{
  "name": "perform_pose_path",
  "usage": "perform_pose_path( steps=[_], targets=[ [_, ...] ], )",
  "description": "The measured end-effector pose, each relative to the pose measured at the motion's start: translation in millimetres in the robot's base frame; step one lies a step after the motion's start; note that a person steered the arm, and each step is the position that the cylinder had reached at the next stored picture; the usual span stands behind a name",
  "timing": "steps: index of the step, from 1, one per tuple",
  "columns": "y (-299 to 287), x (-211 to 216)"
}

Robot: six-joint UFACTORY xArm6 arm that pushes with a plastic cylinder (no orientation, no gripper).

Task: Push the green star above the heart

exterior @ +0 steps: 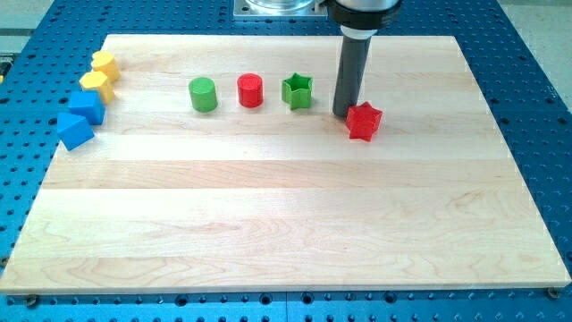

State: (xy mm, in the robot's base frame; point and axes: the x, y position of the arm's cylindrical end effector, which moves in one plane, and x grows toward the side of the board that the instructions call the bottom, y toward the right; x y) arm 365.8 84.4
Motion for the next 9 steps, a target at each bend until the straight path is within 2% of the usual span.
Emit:
perform_pose_path(
  steps=[1,2,3,4,5,7,8,9],
  targets=[
    [-1,-26],
    [-12,-30],
    [-13,-30],
    [-20,-12],
    [-48,-5],
    [-86,-94],
    [-126,-111],
    [-136,-91]
  ],
)
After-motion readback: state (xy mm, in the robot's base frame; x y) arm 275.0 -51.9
